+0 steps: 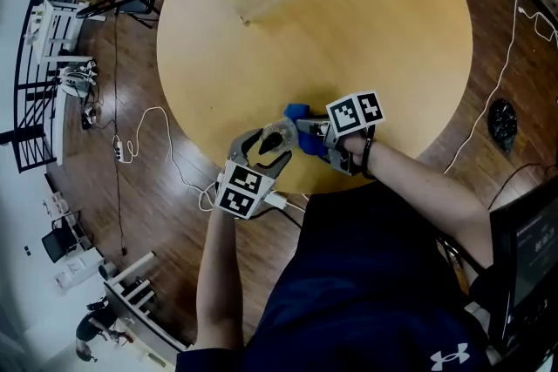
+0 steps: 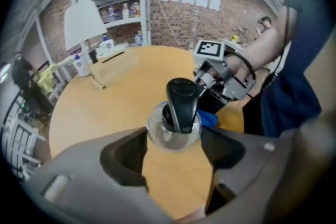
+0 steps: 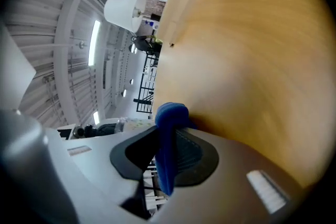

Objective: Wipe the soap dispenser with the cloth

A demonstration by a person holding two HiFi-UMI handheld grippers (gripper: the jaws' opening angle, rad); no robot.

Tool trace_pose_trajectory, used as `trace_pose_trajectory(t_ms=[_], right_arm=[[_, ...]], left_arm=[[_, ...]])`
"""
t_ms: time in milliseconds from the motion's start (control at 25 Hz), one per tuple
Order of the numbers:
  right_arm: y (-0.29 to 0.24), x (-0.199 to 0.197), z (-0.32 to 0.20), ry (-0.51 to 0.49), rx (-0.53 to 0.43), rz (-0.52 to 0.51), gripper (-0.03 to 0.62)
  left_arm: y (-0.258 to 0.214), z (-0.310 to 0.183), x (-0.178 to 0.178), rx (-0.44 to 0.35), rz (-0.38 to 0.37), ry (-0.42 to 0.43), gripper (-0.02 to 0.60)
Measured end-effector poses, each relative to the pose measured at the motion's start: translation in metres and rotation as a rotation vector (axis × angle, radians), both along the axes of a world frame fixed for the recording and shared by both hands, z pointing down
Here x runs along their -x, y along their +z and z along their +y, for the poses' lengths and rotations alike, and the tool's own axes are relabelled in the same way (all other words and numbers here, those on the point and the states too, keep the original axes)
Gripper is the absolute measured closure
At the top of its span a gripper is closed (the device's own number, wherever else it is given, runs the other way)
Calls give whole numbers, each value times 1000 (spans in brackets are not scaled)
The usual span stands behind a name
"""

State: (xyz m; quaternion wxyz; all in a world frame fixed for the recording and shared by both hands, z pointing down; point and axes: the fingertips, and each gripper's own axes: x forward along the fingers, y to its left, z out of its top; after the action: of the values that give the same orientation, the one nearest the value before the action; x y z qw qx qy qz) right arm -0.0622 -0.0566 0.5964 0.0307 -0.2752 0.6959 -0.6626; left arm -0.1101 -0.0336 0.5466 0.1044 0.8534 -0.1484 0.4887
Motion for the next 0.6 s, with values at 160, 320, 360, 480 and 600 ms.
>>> trace_pose_trajectory(t_ms=[160,320,360,480,600], right_arm=[[2,-3,3,13,9,6,514],[-32,-1,1,10,-70,-11,513],[-45,-1,0,10,-99,-22,514],[-71,-2,-6,4,-168,-37,514],[-59,-1,-8,11,-149,-48,514]], left_arm=[[6,-10,2,-17,-66,28,235],[-12,-9,0,84,83,-353,204],[-17,-7,-1,126,135,-452,205],[-15,-6,-4,125,141,-536,261],[-8,-6,0,44,54,-422,282]])
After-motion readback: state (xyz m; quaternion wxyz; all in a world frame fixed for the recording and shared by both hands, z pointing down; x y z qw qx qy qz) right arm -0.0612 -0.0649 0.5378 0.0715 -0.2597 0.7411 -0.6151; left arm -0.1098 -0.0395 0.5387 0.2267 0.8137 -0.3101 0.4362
